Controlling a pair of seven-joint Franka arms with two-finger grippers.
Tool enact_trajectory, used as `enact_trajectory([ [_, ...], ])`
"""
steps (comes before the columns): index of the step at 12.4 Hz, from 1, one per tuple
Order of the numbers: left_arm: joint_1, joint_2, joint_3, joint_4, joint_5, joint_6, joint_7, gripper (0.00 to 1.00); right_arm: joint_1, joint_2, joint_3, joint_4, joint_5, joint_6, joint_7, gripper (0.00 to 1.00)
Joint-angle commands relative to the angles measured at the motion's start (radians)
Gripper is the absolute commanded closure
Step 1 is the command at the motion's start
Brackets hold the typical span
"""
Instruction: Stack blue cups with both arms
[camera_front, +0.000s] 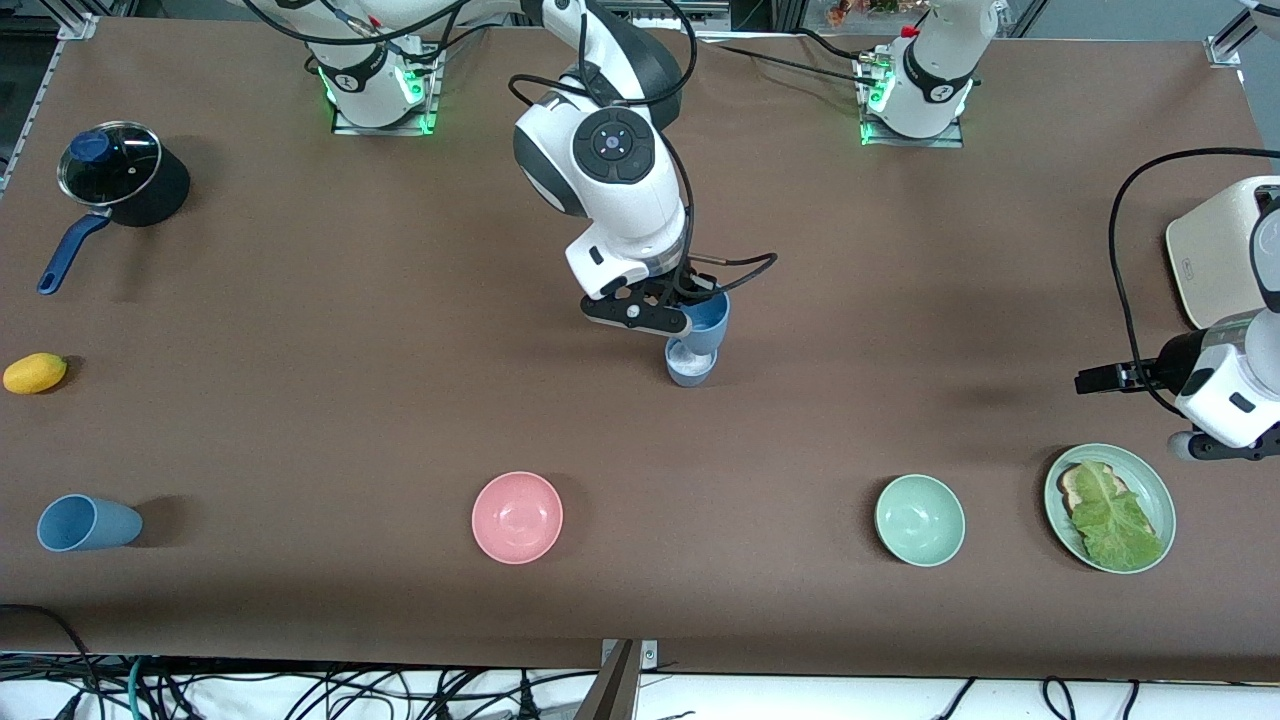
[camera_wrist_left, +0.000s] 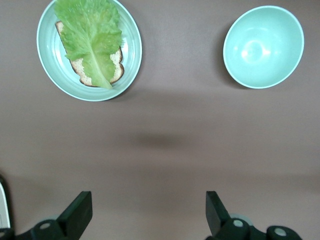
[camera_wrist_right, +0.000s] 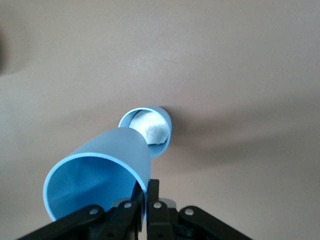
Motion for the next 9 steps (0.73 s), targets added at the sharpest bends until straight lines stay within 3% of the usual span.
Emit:
enact_trajectory([
  [1, -0.241, -0.18, 0.28, -0.131, -0.044, 0.016, 0.024, 0.0, 0.012, 0.017, -0.002, 0.023, -0.037, -0.024, 0.013, 1.0],
  [2, -0.302, -0.225, 0.373, -0.172, -0.154, 0.032, 0.026, 0.0, 0.012, 0.018, -0.002, 0.02, -0.037, -0.022, 0.012, 1.0],
  [6, -0.321, -0.37, 0.377, -0.217, -0.204, 0.021, 0.026, 0.0, 0.019, 0.05, -0.002, 0.02, -0.042, 0.008, 0.016, 1.0],
  [9, -0.345, -0.397, 0.381, -0.216, -0.209, -0.011, 0.027, 0.0, 0.021, 0.067, -0.002, 0.02, -0.047, 0.033, 0.021, 1.0],
])
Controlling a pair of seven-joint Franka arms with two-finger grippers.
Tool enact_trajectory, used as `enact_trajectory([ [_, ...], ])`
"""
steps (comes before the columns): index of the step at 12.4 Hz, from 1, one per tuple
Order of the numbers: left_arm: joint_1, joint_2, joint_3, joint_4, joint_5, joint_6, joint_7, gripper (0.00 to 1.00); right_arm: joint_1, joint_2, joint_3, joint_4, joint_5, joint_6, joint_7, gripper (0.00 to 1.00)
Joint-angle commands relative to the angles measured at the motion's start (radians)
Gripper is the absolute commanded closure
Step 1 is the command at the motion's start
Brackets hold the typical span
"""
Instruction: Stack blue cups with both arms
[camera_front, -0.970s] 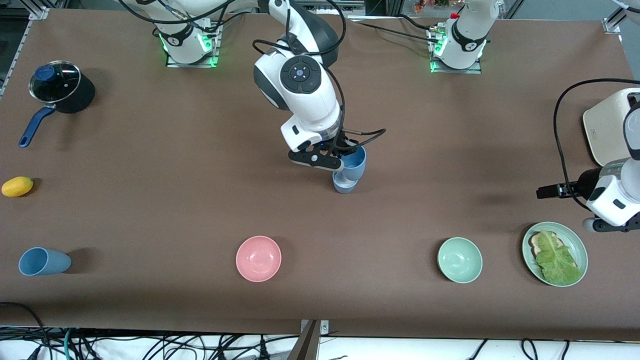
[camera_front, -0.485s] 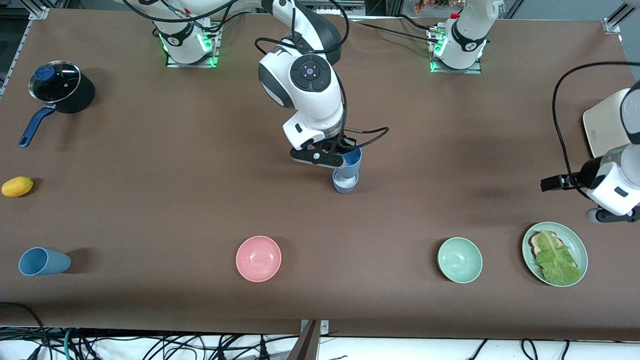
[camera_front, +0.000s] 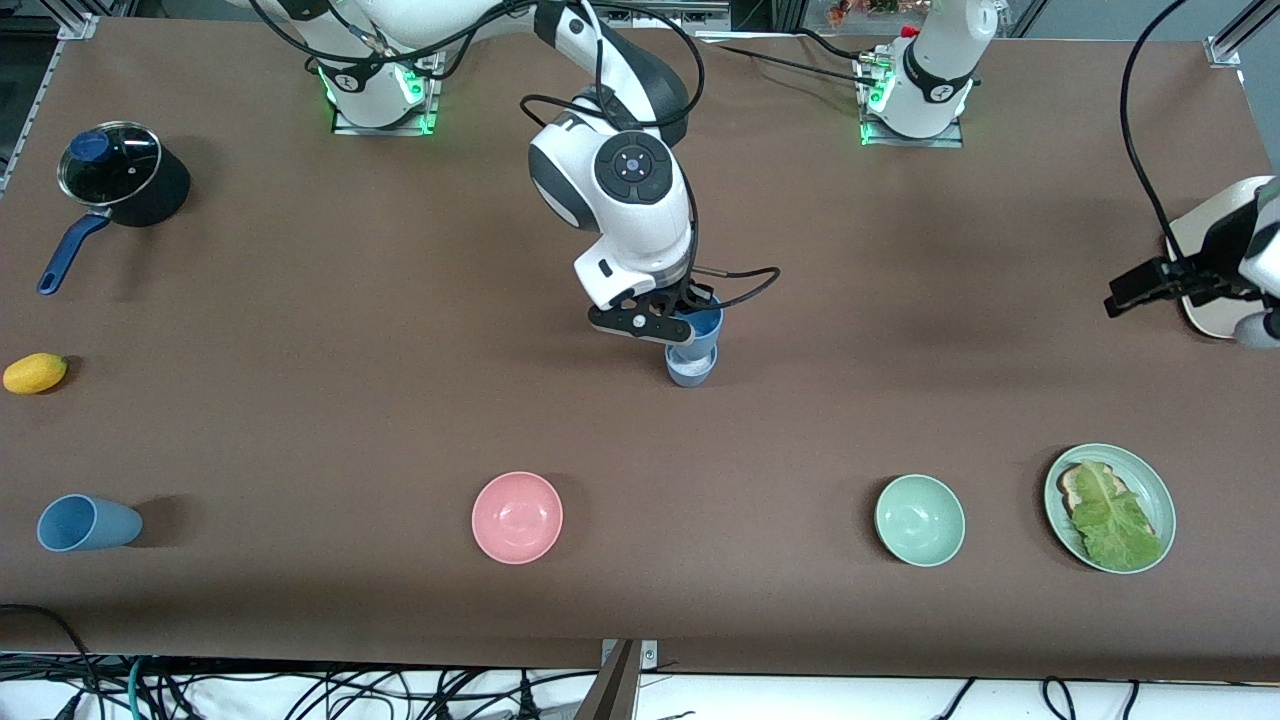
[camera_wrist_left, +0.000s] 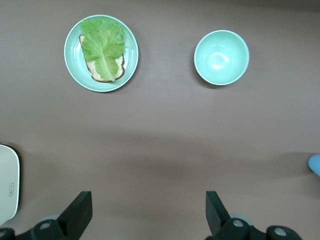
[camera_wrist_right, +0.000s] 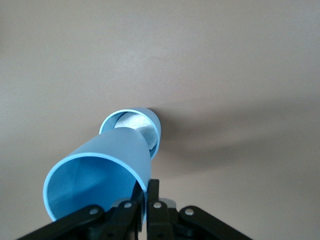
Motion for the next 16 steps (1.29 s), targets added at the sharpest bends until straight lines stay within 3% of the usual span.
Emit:
enact_trajectory([
  [1, -0.018, -0.034, 0.019, -0.038, -0.03, -0.006, 0.026, 0.0, 0.012, 0.02, -0.002, 0.02, -0.03, 0.016, 0.02, 1.0],
  [6, -0.015, -0.028, 0.016, -0.039, -0.046, 0.005, 0.043, 0.0, 0.012, 0.021, -0.002, 0.02, -0.036, 0.018, 0.021, 1.0],
  [9, -0.005, -0.028, 0.016, -0.036, -0.066, 0.004, 0.064, 0.0, 0.01, 0.017, -0.004, 0.023, -0.036, 0.015, 0.017, 0.42],
  [10, -0.005, -0.028, 0.014, -0.036, -0.066, 0.004, 0.064, 0.0, 0.009, 0.015, -0.004, 0.026, -0.036, 0.013, 0.014, 0.33],
  [12, -0.002, -0.026, 0.014, -0.029, -0.065, 0.004, 0.069, 0.0, -0.001, 0.004, -0.005, 0.028, -0.036, 0.001, 0.005, 0.24],
  [14, -0.005, -0.02, 0.014, -0.023, -0.054, 0.005, 0.072, 0.0, -0.034, -0.015, -0.007, 0.029, -0.035, -0.039, -0.011, 0.0],
  [16, -0.003, -0.011, 0.014, -0.018, -0.048, 0.005, 0.076, 0.0, -0.092, -0.049, -0.005, 0.029, -0.027, -0.086, -0.113, 0.0],
])
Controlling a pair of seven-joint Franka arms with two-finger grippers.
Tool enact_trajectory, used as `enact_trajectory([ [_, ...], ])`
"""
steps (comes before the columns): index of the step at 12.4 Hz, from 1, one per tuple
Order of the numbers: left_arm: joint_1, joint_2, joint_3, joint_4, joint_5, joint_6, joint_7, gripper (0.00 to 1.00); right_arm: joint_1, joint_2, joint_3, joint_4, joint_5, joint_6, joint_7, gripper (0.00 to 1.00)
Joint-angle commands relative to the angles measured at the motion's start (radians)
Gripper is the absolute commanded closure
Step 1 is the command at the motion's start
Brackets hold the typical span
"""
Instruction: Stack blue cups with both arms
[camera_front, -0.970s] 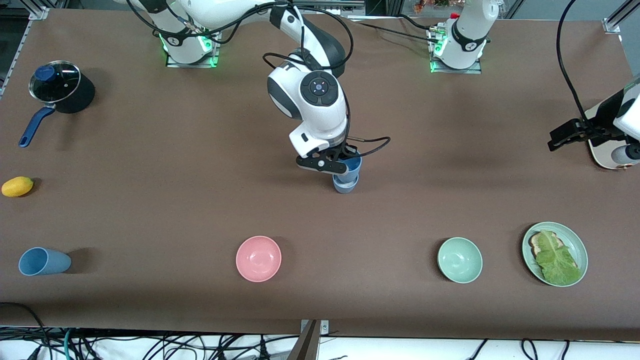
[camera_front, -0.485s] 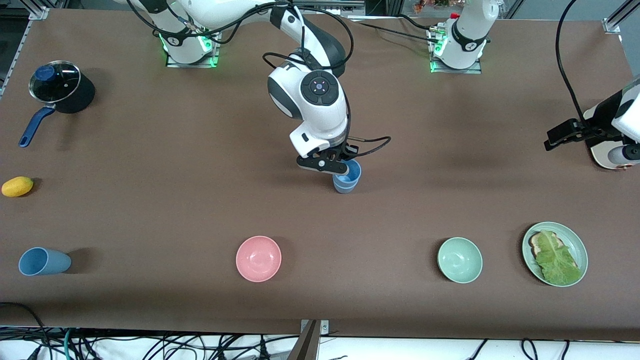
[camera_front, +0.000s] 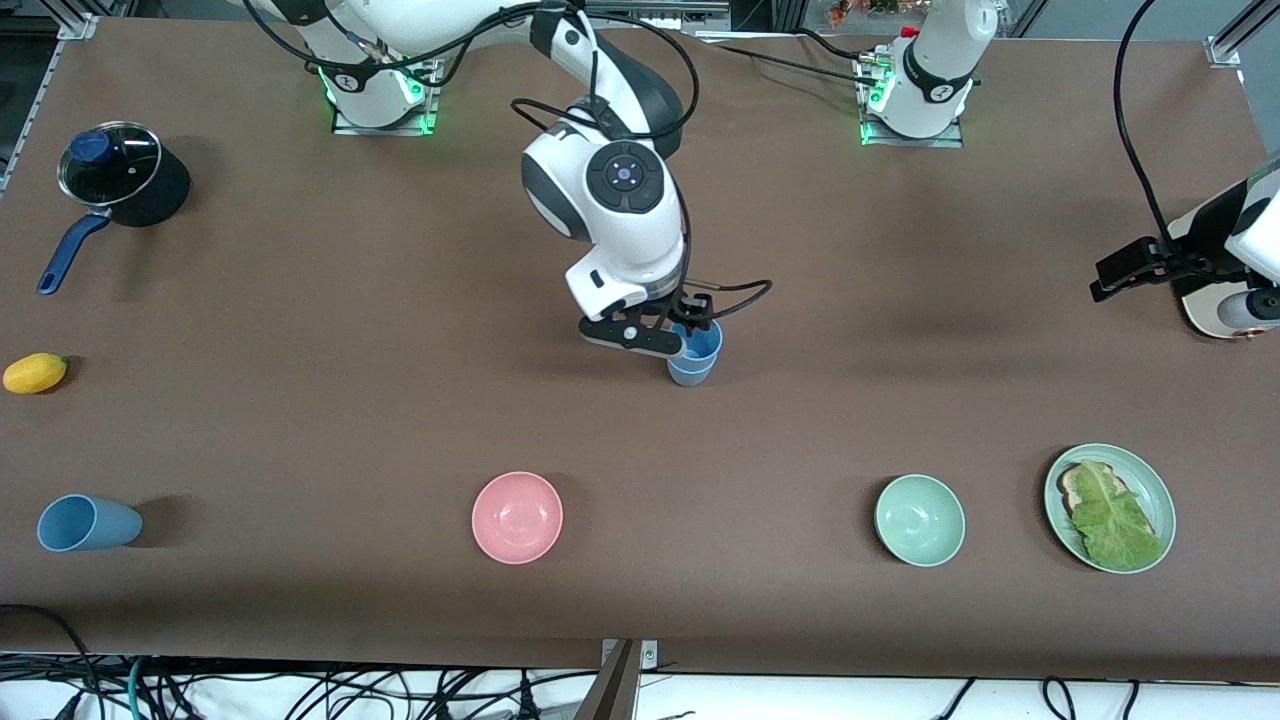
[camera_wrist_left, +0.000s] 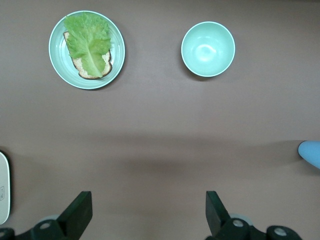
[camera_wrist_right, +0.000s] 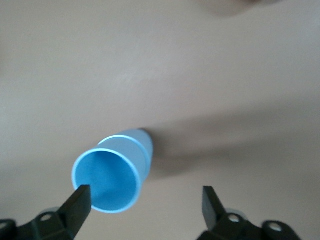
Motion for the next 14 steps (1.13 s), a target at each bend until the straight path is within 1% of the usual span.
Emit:
enact_trajectory([
  [1, 0.005, 0.006, 0.004, 0.022, -0.013, 0.003, 0.029, 0.0, -0.076, -0.055, 0.009, 0.002, -0.004, -0.089, -0.093, 0.0],
  [2, 0.005, 0.01, 0.004, 0.025, -0.013, 0.003, 0.028, 0.0, -0.102, -0.081, 0.005, 0.001, -0.01, -0.112, -0.09, 0.0],
  [4, -0.004, 0.013, 0.001, 0.025, -0.011, 0.002, 0.025, 0.0, -0.158, -0.139, -0.035, -0.003, 0.0, -0.183, -0.116, 0.0],
  [5, -0.004, 0.013, 0.001, 0.026, -0.011, 0.002, 0.024, 0.0, -0.209, -0.167, -0.035, -0.003, 0.005, -0.236, -0.209, 0.0],
  [7, -0.004, 0.013, 0.001, 0.026, -0.01, 0.005, 0.024, 0.0, -0.304, -0.219, -0.04, -0.007, 0.061, -0.313, -0.395, 0.0],
  [8, -0.004, 0.013, 0.001, 0.026, -0.009, 0.006, 0.024, 0.0, -0.347, -0.262, -0.043, -0.045, 0.086, -0.315, -0.447, 0.0],
  [9, -0.004, 0.013, 0.001, 0.028, -0.009, 0.006, 0.024, 0.0, -0.382, -0.326, -0.043, -0.117, 0.092, -0.315, -0.492, 0.0],
  [11, -0.004, 0.015, 0.001, 0.026, -0.009, 0.006, 0.024, 0.0, -0.453, -0.474, -0.043, -0.307, 0.094, -0.304, -0.587, 0.0],
  [12, -0.006, 0.015, 0.001, 0.026, -0.009, 0.006, 0.024, 0.0, -0.484, -0.541, -0.043, -0.382, 0.094, -0.303, -0.646, 0.0],
  [14, -0.006, 0.015, 0.001, 0.028, -0.009, 0.006, 0.024, 0.0, -0.51, -0.633, -0.076, -0.473, 0.094, -0.312, -0.707, 0.0],
])
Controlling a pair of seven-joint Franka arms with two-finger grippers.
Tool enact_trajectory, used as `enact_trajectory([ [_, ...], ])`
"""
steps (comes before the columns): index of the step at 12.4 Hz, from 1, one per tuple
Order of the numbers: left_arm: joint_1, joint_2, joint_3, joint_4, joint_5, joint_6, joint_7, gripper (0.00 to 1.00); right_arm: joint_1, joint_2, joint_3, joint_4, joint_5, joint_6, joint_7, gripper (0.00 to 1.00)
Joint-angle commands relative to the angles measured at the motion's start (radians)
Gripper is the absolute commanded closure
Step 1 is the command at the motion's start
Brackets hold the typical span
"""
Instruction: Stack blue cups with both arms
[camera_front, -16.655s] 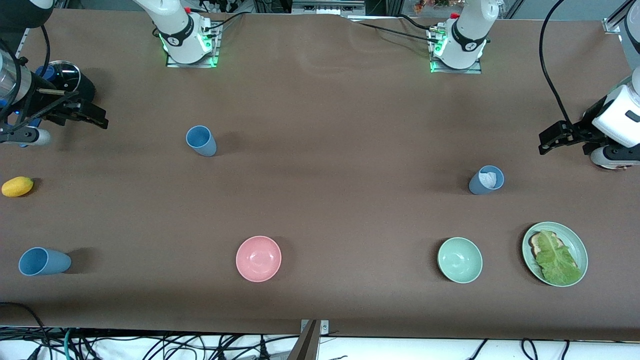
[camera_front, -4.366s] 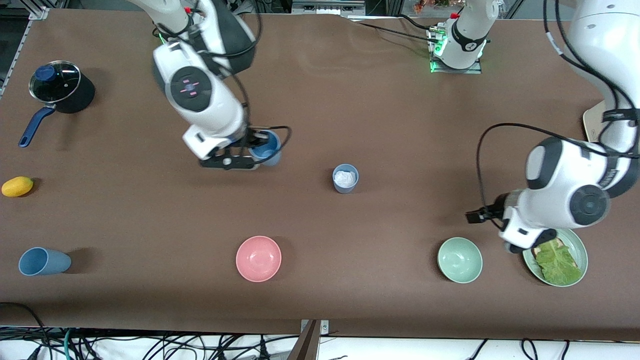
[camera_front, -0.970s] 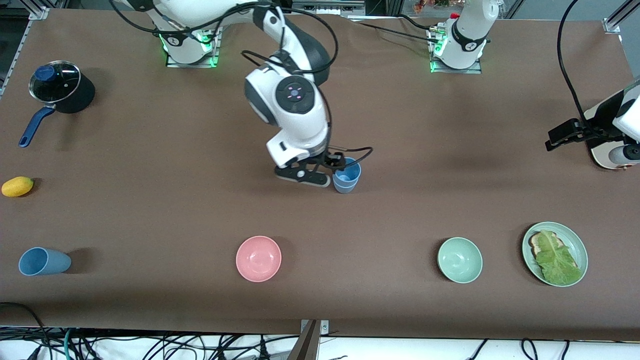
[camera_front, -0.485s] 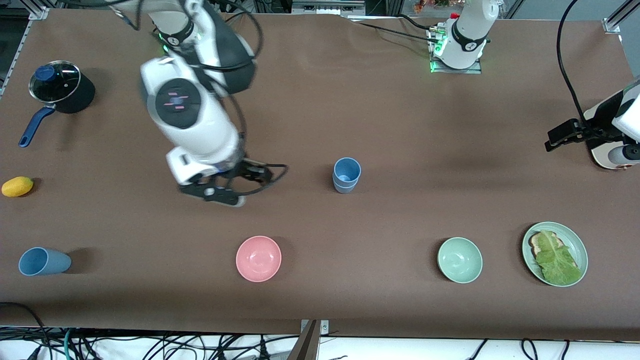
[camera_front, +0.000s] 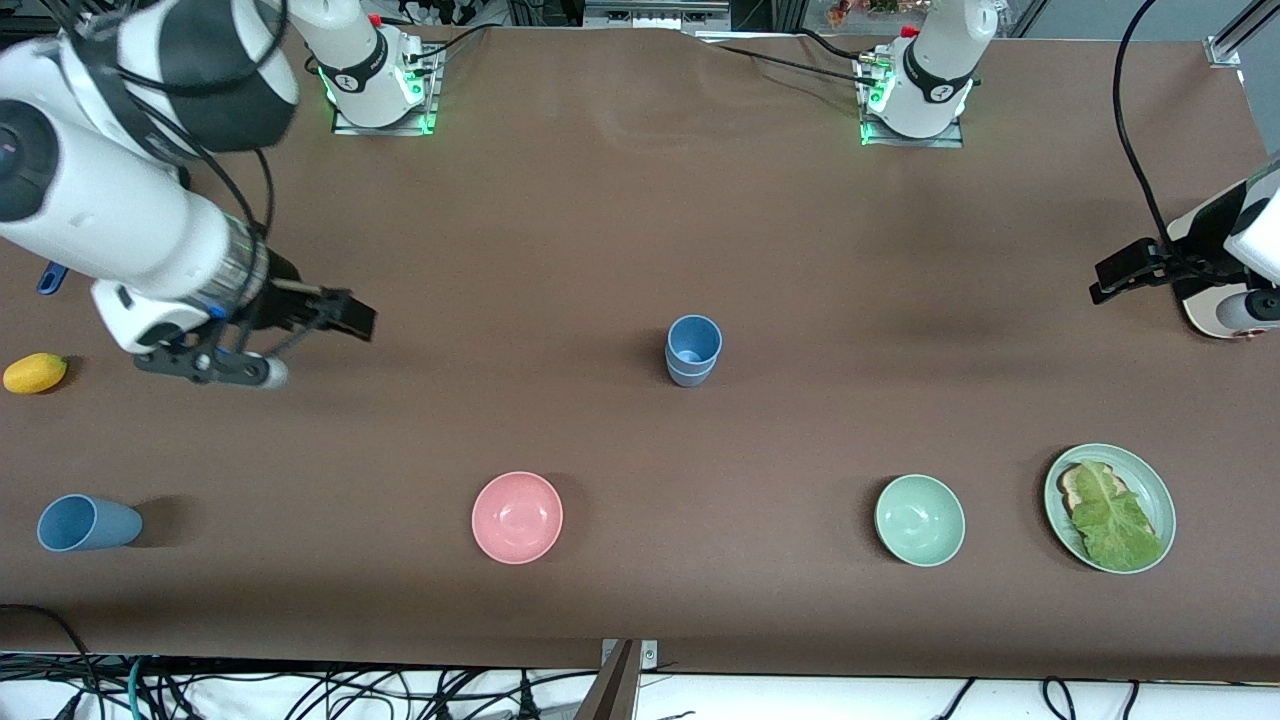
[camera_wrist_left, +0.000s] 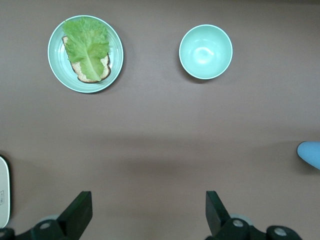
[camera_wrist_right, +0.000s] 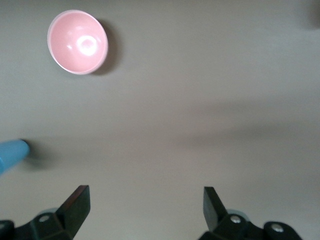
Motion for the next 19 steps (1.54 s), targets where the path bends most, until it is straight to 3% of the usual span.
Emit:
enact_trajectory([
  [1, -0.001, 0.012, 0.002, 0.022, -0.009, -0.002, 0.02, 0.0, -0.022, -0.179, -0.04, -0.195, 0.018, 0.011, -0.082, 0.0],
  [6, -0.004, 0.012, 0.002, 0.024, -0.009, -0.002, 0.02, 0.0, -0.034, -0.226, -0.105, -0.2, 0.021, -0.035, -0.106, 0.0],
  [10, -0.005, 0.012, 0.001, 0.024, -0.009, -0.002, 0.02, 0.0, -0.15, -0.23, -0.052, -0.202, 0.056, -0.055, -0.156, 0.0],
  [19, -0.007, 0.013, 0.001, 0.025, 0.02, -0.002, 0.02, 0.0, -0.146, -0.224, -0.047, -0.191, -0.006, -0.121, -0.252, 0.0],
])
